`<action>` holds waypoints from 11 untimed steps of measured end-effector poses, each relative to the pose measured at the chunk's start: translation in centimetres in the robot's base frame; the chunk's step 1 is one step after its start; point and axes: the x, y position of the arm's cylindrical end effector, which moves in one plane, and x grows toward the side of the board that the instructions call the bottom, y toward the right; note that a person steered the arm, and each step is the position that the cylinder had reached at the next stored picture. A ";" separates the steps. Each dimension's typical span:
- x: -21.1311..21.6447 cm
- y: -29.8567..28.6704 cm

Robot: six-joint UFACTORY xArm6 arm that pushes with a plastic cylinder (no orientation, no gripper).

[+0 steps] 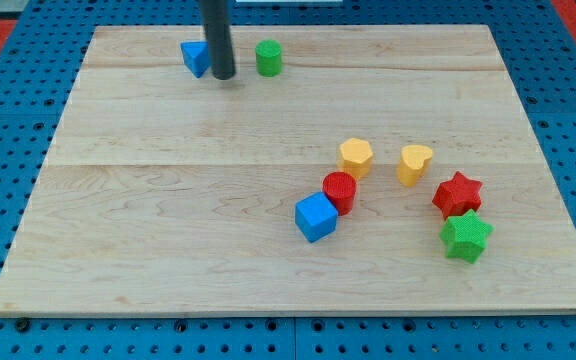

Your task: Push the heart to the right parallel of the green circle

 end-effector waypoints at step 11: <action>0.3 17.1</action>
